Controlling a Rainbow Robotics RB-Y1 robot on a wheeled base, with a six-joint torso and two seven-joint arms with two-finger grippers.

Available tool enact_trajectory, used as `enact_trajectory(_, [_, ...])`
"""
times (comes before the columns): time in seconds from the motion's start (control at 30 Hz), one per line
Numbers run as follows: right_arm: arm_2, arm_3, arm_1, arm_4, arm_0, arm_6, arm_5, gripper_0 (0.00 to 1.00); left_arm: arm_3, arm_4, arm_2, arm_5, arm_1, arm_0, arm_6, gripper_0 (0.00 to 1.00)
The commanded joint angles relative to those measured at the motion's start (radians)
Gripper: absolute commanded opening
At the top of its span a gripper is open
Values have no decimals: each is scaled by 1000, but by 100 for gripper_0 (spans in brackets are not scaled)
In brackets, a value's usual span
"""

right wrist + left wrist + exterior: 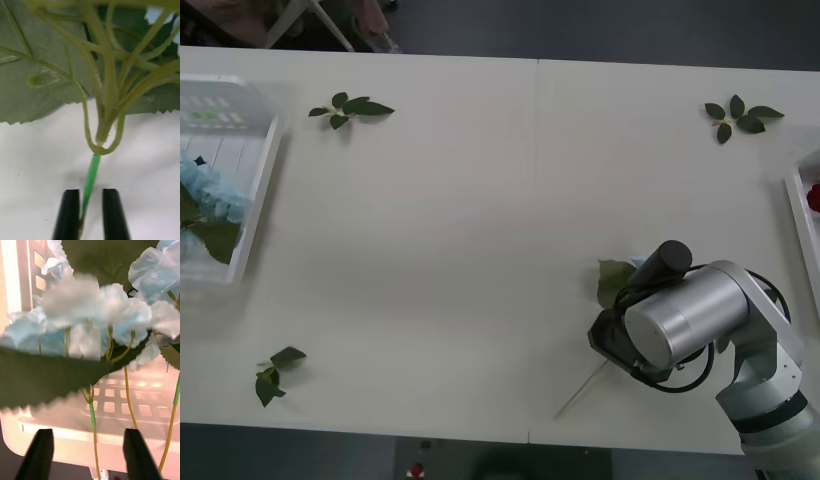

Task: Put the red flowers into the right box and the blue flowers into the left box

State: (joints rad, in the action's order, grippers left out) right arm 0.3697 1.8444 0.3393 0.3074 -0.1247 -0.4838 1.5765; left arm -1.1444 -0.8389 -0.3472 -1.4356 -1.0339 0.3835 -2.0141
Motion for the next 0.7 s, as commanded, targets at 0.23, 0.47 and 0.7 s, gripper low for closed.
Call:
enact_trajectory(0.23, [-5,68,-14,4,5,-22,7,0,-23,-213,-32,-12,-71,3,-11,74])
enact_trajectory(0.47, [-41,213,57,19,0,-30,62,0,-170,-422,-30,-45,-100,3,9,99])
enact_trajectory(0.7, [-203,309,121,228,-26,-210,88,0,-396,-424,60,80,2,-14,175,100])
